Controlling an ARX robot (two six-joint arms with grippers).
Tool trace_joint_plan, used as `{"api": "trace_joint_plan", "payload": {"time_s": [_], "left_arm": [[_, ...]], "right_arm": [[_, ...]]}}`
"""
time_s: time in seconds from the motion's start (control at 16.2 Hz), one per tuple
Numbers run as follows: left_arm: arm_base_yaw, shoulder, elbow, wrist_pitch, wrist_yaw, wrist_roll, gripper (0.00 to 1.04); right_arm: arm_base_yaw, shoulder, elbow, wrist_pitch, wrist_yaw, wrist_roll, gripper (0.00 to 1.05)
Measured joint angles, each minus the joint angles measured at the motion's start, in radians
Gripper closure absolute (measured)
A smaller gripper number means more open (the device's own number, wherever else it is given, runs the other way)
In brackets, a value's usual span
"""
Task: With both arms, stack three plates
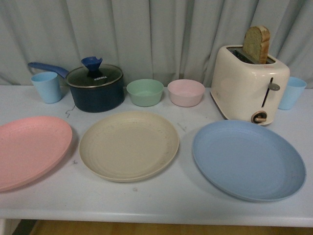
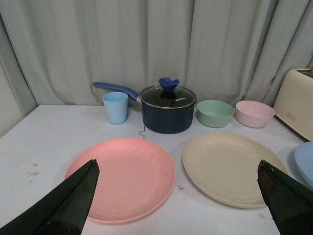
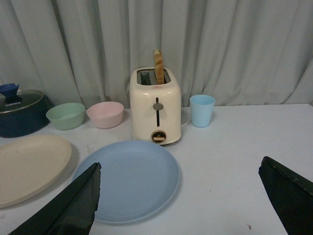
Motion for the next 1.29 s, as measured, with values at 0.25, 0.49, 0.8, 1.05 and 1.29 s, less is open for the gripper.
{"api": "trace_joint_plan", "payload": {"time_s": [0.25,0.49,0.8,1.05,1.29], "left_arm": [[0.0,0.0,0.0,0.0,0.0,0.0,0.07],[0.0,0.0,0.0,0.0,0.0,0.0,0.07],[0.0,0.0,0.0,0.0,0.0,0.0,0.07],[0.0,0.0,0.0,0.0,0.0,0.0,0.07],[0.0,0.0,0.0,0.0,0.0,0.0,0.07]], "right_arm": [[0.0,0.0,0.0,0.0,0.0,0.0,0.06],[0.0,0.0,0.0,0.0,0.0,0.0,0.06],[0.0,0.0,0.0,0.0,0.0,0.0,0.06],[0.0,0.0,0.0,0.0,0.0,0.0,0.06],[0.0,0.0,0.0,0.0,0.0,0.0,0.06]]}}
